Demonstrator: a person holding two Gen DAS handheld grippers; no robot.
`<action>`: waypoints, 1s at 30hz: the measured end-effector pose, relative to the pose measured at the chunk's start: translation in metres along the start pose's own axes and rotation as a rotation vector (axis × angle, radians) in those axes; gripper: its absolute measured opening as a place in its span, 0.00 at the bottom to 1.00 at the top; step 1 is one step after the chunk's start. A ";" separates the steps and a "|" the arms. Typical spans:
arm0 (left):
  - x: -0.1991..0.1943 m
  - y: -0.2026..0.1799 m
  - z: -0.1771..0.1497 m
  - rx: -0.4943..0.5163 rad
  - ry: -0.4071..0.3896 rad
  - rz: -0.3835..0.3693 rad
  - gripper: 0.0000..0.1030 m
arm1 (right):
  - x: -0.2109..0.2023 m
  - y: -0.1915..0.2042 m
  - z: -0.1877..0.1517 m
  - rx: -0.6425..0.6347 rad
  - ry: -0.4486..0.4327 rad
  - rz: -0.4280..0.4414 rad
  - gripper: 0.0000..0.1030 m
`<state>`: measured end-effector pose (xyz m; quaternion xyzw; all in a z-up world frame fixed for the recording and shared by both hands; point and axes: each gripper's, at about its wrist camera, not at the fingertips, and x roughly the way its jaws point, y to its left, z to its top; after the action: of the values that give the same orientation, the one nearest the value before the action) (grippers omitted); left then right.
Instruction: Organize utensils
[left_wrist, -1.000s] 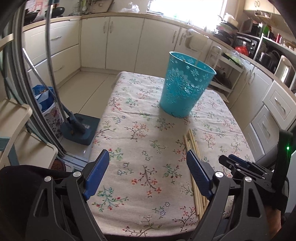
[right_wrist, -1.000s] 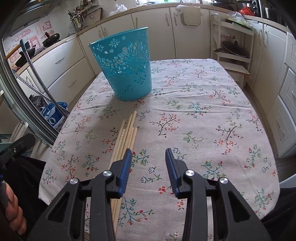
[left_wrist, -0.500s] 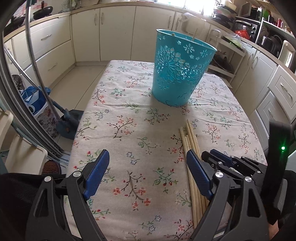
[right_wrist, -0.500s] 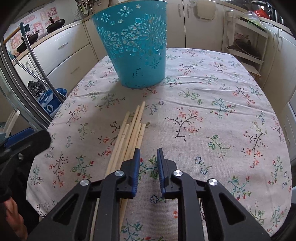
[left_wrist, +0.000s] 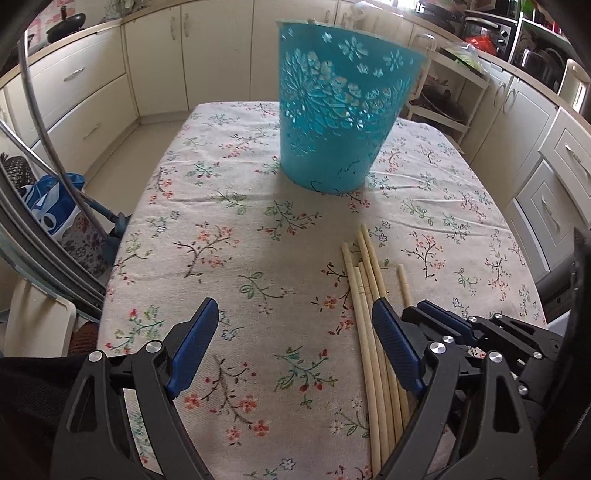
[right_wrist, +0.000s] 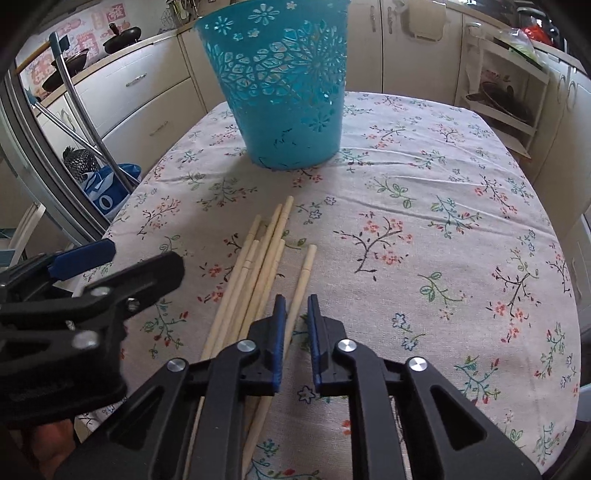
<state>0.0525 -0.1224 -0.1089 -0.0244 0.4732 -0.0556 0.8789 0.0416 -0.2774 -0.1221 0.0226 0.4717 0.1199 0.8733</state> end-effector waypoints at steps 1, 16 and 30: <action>0.005 -0.002 0.000 0.004 0.009 0.003 0.79 | -0.001 -0.002 0.000 0.003 0.001 0.001 0.09; 0.035 -0.007 0.006 0.034 0.063 0.055 0.79 | -0.003 -0.011 -0.003 0.037 -0.014 0.038 0.08; 0.037 -0.011 0.007 0.040 0.063 0.058 0.78 | -0.005 -0.013 -0.004 0.041 -0.019 0.028 0.08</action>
<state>0.0776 -0.1379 -0.1342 0.0089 0.4997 -0.0401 0.8652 0.0380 -0.2915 -0.1224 0.0480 0.4653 0.1222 0.8753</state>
